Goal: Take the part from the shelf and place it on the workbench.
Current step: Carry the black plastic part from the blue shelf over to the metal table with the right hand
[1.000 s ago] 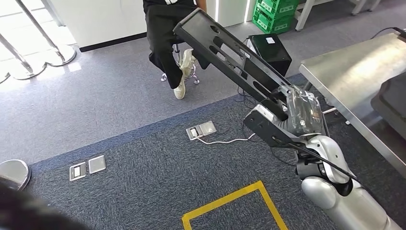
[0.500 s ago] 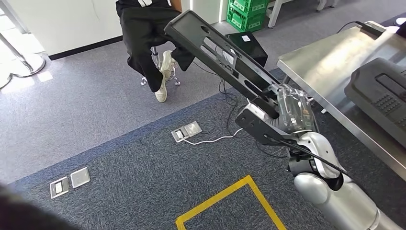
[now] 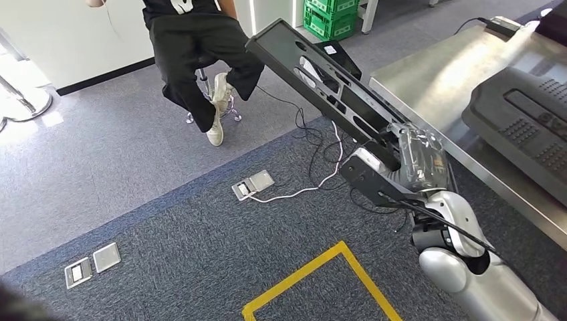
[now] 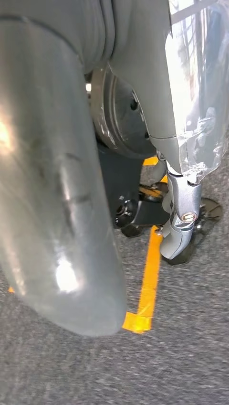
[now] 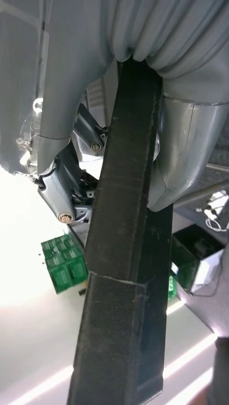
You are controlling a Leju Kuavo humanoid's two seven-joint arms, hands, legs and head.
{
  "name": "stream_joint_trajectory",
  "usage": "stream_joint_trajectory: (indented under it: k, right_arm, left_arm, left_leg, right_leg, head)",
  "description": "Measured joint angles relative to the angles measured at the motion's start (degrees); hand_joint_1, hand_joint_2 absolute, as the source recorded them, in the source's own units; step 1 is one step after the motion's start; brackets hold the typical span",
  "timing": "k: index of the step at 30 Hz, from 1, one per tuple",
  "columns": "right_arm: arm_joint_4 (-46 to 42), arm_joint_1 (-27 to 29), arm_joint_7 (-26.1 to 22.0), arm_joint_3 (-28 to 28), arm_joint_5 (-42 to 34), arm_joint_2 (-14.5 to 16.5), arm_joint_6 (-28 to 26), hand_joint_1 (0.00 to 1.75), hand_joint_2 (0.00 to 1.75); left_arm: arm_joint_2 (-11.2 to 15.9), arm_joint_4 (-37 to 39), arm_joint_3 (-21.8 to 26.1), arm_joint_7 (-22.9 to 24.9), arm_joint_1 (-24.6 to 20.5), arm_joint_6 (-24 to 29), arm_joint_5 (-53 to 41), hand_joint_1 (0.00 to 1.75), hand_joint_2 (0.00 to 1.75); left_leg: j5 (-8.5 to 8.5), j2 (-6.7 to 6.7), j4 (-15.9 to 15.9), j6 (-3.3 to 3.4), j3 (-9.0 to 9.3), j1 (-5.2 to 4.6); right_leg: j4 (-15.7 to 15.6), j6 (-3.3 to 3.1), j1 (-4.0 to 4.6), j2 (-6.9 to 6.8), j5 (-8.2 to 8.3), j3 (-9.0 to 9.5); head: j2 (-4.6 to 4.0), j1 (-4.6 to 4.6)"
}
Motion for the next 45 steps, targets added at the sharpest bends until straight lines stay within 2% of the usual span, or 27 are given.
stream_joint_trajectory:
  k: [2,3,4,5,7,9,10,12,14,16,18,19,20,21,23,25,29,31,33,34,35,36,38,39,41,43,45]
  right_arm:
    - [0.0,0.0,0.0,0.0,0.0,0.0,0.0,1.75,1.75]
    - [0.0,0.0,0.0,0.0,0.0,0.0,0.0,1.75,1.75]
    - [0.0,0.0,0.0,0.0,0.0,0.0,0.0,1.75,1.75]
    - [0.0,0.0,0.0,0.0,0.0,0.1,0.0,1.75,1.75]
    - [0.0,0.0,0.0,0.0,0.0,0.1,0.0,1.75,1.75]
    - [0.0,0.0,0.0,0.0,0.0,0.1,0.0,1.75,1.75]
    - [0.0,0.0,0.0,0.0,0.0,0.1,0.0,1.75,1.75]
    - [0.0,0.0,0.0,0.0,0.0,0.0,0.0,1.75,1.75]
    - [0.0,0.1,0.0,0.0,0.0,0.0,0.1,1.75,1.75]
    - [0.1,0.0,0.0,0.0,0.1,-0.1,0.1,1.75,1.75]
    - [0.2,0.0,-0.3,0.0,-0.1,0.0,0.3,1.75,1.75]
    - [0.4,-0.1,-0.5,0.1,-0.3,0.0,0.3,1.75,1.75]
    - [0.6,-0.1,-0.7,0.2,-0.5,0.1,0.3,1.75,1.75]
    - [0.7,-0.3,-0.8,0.3,-0.8,0.2,0.2,1.75,1.75]
    - [1.0,-0.8,-0.9,0.5,-1.0,0.3,0.1,1.75,1.75]
    - [1.2,-1.2,-0.9,0.6,-1.1,0.5,0.0,1.75,1.75]
    - [1.6,-1.6,-0.9,1.0,-1.2,0.7,-0.1,1.75,1.75]
    - [1.6,-1.8,-0.8,1.0,-1.2,0.7,-0.3,1.75,1.75]
    - [1.7,-1.9,-0.6,1.1,-1.3,0.8,-0.5,1.75,1.75]
    - [1.7,-1.8,-0.5,1.1,-1.3,0.9,-0.5,1.75,1.75]
    - [1.7,-1.8,-0.4,1.2,-1.3,0.9,-0.5,1.75,1.75]
    - [1.7,-1.7,-0.3,1.3,-1.3,0.9,-0.5,1.75,1.75]
    - [1.7,-1.7,-0.1,1.3,-1.2,0.9,-0.5,1.75,1.75]
    - [1.7,-1.7,0.1,1.3,-1.2,0.9,-0.6,1.75,1.75]
    - [1.7,-1.5,0.5,1.3,-1.1,0.9,-0.6,1.75,1.75]
    - [1.7,-1.2,0.7,1.3,-1.0,0.8,-0.6,1.75,1.75]
    - [1.7,-0.9,0.8,1.3,-0.9,0.5,-0.6,1.75,1.75]
  left_arm:
    - [0.0,0.0,0.0,0.0,0.1,0.0,0.0,0.00,0.00]
    - [0.0,0.0,0.0,0.1,0.2,0.0,0.0,0.00,0.00]
    - [0.0,0.0,0.0,0.1,0.2,0.0,0.0,0.00,0.00]
    - [0.0,0.0,0.0,0.2,0.2,0.0,0.0,0.00,0.00]
    - [0.0,0.0,0.0,0.2,0.2,0.0,0.0,0.00,0.00]
    - [0.0,0.0,-0.1,0.3,0.2,0.0,0.0,0.00,0.00]
    - [0.0,0.0,-0.1,0.3,0.2,0.0,0.0,0.00,0.00]
    - [0.0,0.0,-0.1,0.4,0.1,0.0,0.0,0.00,0.00]
    - [-0.1,0.0,-0.2,0.5,0.0,0.2,0.0,0.00,0.00]
    - [-0.1,0.0,-0.4,1.3,0.0,1.2,-0.5,0.00,0.00]
    - [-0.1,0.0,-1.1,4.8,0.0,4.5,-3.7,0.00,0.00]
    - [-0.1,0.0,-1.8,7.5,-0.1,6.6,-6.3,0.00,0.00]
    - [0.0,0.0,-2.8,10.3,-0.1,8.5,-9.0,0.00,0.00]
    - [0.1,0.0,-3.9,12.5,-0.2,9.7,-11.1,0.00,0.00]
    - [0.3,0.0,-6.0,14.2,-0.4,10.4,-13.2,0.00,0.00]
    - [0.5,0.0,-7.6,14.5,-0.6,10.4,-13.6,0.00,0.00]
    - [0.9,0.0,-10.2,14.8,-0.9,10.4,-13.7,0.00,0.00]
    - [1.0,0.0,-11.1,14.8,-1.0,10.4,-13.6,0.00,0.00]
    - [1.1,0.0,-11.8,14.8,-1.0,10.3,-13.3,0.00,0.00]
    - [1.2,0.0,-12.1,14.8,-1.0,10.2,-13.2,0.00,0.00]
    - [1.3,0.0,-12.3,14.9,-1.1,10.2,-13.1,0.00,0.00]
    - [1.4,0.0,-12.6,14.9,-1.3,10.2,-13.1,0.00,0.00]
    - [1.6,0.0,-13.0,14.7,-1.6,10.2,-12.5,0.00,0.00]
    - [1.6,0.0,-13.2,14.0,-1.7,10.0,-11.6,0.00,0.00]
    - [1.6,0.0,-13.2,11.8,-1.8,9.4,-8.7,0.00,0.00]
    - [1.6,0.0,-12.9,9.2,-1.9,8.6,-5.9,0.00,0.00]
    - [1.5,0.0,-12.2,7.4,-1.9,8.0,-4.3,0.00,0.00]
  left_leg:
    - [-3.74,-1.00,7.7,-0.13,-3.49,0.07]
    - [-4.82,-1.17,11.0,-0.16,-5.11,0.08]
    - [-4.90,-1.24,12.6,-0.16,-6.03,0.08]
    - [-3.79,-1.28,11.9,-0.09,-5.92,0.08]
    - [0.50,-1.89,4.8,0.20,-3.03,0.14]
    - [3.24,-3.11,-1.8,0.44,-0.38,0.23]
    - [3.53,-3.50,-3.2,0.55,0.06,0.21]
    - [3.63,-3.16,-3.7,1.00,0.14,0.06]
    - [4.02,-2.51,-4.3,1.75,0.39,0.07]
    - [4.33,-1.88,-4.8,2.26,0.56,0.15]
    - [4.35,-1.33,-4.9,2.39,0.51,0.04]
    - [4.31,-1.02,-4.9,2.38,0.50,0.01]
    - [4.27,-0.70,-4.8,2.36,0.51,0.00]
    - [4.20,-0.41,-4.8,2.28,0.56,0.01]
    - [3.99,0.05,-4.7,1.98,0.70,-0.07]
    - [3.81,0.35,-4.6,1.47,0.73,-0.23]
    - [2.79,0.59,-3.6,0.24,0.78,-0.10]
    - [-0.17,-0.40,1.2,-0.12,-1.07,0.02]
    - [-3.79,-1.07,8.9,-0.23,-4.66,0.04]
    - [-4.65,-1.18,11.8,-0.26,-6.09,0.04]
    - [-4.24,-1.23,12.5,-0.22,-6.57,0.04]
    - [-2.70,-1.33,10.9,-0.13,-5.96,0.05]
    - [1.59,-2.39,3.2,0.18,-2.72,0.12]
    - [2.96,-3.06,-0.3,0.32,-1.32,0.19]
    - [3.63,-3.82,-3.4,0.59,-0.21,0.18]
    - [3.84,-3.16,-3.9,1.12,0.00,0.11]
    - [4.20,-2.43,-4.5,1.85,0.33,0.16]
  right_leg:
    - [0.0,-0.35,0.11,0.56,-0.03,0.01]
    - [0.1,-0.38,0.18,0.94,-0.05,0.02]
    - [0.2,-0.41,0.23,1.36,-0.08,0.02]
    - [0.3,-0.41,0.26,1.79,-0.11,0.03]
    - [0.6,-0.27,0.24,2.65,-0.27,0.04]
    - [1.0,0.12,0.36,3.39,-0.48,-0.18]
    - [1.1,0.37,0.38,3.70,-0.51,-0.33]
    - [1.0,0.98,0.23,4.21,-0.40,-0.51]
    - [2.0,1.57,0.08,3.52,-1.15,-0.94]
    - [6.8,2.11,-0.05,1.82,-4.00,-3.11]
    - [14.1,2.58,-0.31,0.89,-7.14,-6.61]
    - [16.2,2.71,-0.44,0.74,-7.59,-7.69]
    - [16.4,2.79,-0.54,0.61,-6.97,-7.78]
    - [14.0,2.80,-0.58,0.38,-5.33,-6.64]
    - [5.9,2.54,-0.40,-0.84,-1.75,-2.58]
    - [1.0,1.90,0.05,-1.63,-0.48,-0.30]
    - [0.3,0.67,0.14,-0.56,-0.41,-0.05]
    - [0.1,0.10,-0.06,-0.12,-0.28,0.13]
    - [0.2,-0.17,0.03,0.51,-0.33,0.12]
    - [0.2,-0.20,0.09,0.88,-0.35,0.11]
    - [0.3,-0.21,0.12,1.33,-0.37,0.12]
    - [0.4,-0.19,0.12,1.79,-0.40,0.13]
    - [0.7,-0.01,0.13,2.70,-0.57,0.12]
    - [0.9,0.15,0.17,3.14,-0.68,0.02]
    - [1.1,0.65,0.15,3.85,-0.72,-0.27]
    - [1.0,1.30,-0.07,4.37,-0.67,-0.38]
    - [2.7,1.85,-0.15,3.40,-1.91,-1.10]
  head:
    - [0.00,-0.67]
    - [0.00,-0.98]
    - [0.00,-1.21]
    - [0.00,-1.42]
    - [0.00,-1.80]
    - [0.00,-2.14]
    - [0.00,-2.19]
    - [0.00,-2.16]
    - [0.00,-2.02]
    - [0.00,-1.44]
    - [0.00,-0.86]
    - [0.00,-0.69]
    - [0.00,-0.53]
    - [0.00,-0.39]
    - [0.00,-0.08]
    - [0.00,0.04]
    - [0.00,-0.28]
    - [0.00,-0.80]
    - [0.00,-1.43]
    - [0.00,-1.65]
    - [0.00,-1.82]
    - [0.00,-2.01]
    - [0.00,-2.37]
    - [0.00,-2.51]
    - [0.00,-2.53]
    - [0.00,-2.48]
    - [0.00,-2.24]
